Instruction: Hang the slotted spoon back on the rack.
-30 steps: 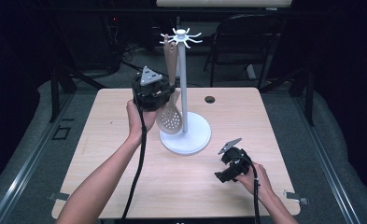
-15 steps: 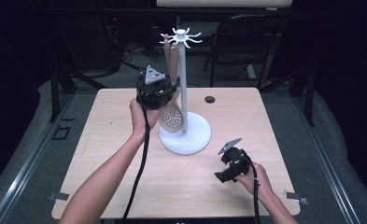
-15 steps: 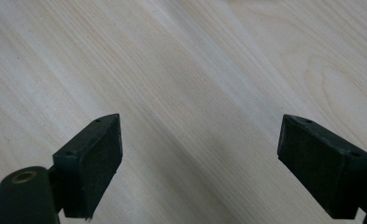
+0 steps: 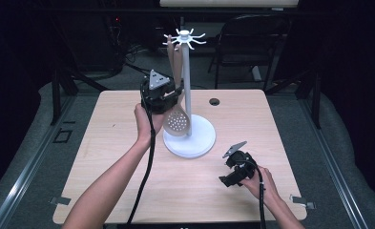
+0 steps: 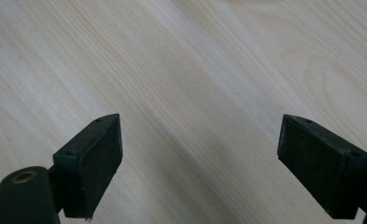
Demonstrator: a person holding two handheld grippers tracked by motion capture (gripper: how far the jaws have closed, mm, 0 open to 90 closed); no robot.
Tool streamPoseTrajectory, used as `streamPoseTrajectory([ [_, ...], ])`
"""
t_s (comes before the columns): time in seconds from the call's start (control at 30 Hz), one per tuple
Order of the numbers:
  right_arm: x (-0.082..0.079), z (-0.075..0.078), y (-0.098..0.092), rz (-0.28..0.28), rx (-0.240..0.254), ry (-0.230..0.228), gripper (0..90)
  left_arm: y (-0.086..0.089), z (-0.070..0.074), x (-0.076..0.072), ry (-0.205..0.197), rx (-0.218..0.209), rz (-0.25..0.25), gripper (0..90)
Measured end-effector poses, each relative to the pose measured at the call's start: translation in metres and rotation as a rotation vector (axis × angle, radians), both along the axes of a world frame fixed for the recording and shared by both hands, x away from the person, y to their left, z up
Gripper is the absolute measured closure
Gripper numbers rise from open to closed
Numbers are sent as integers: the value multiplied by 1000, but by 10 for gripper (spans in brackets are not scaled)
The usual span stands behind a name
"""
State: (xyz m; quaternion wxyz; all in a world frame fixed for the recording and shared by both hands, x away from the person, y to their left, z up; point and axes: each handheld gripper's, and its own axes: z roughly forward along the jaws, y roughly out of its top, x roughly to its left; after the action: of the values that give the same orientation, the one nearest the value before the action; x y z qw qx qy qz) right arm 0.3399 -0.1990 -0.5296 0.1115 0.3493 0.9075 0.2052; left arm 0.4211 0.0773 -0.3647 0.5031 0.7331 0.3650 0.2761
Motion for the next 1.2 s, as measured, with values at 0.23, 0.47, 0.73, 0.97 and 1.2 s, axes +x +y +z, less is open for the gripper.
streamPoseTrajectory([
  [0.23, 0, 0, 0, 0, 5, 6, 136, 3, -4, -4, 13, -5, -9, 612],
  [0.47, 0, 0, 0, 1, 5, 8, 136, 12, -5, -16, 33, 17, -14, 377],
  [0.73, 0, 1, -1, 0, 8, 1, 135, 32, -13, -35, 87, 28, -24, 170],
  [0.97, 0, 2, -1, 2, 4, 3, 135, 53, -26, -53, 110, 44, -15, 138],
  [1.2, -1, 2, -1, 0, 2, 1, 133, 72, -43, -70, 138, 76, -6, 122],
])
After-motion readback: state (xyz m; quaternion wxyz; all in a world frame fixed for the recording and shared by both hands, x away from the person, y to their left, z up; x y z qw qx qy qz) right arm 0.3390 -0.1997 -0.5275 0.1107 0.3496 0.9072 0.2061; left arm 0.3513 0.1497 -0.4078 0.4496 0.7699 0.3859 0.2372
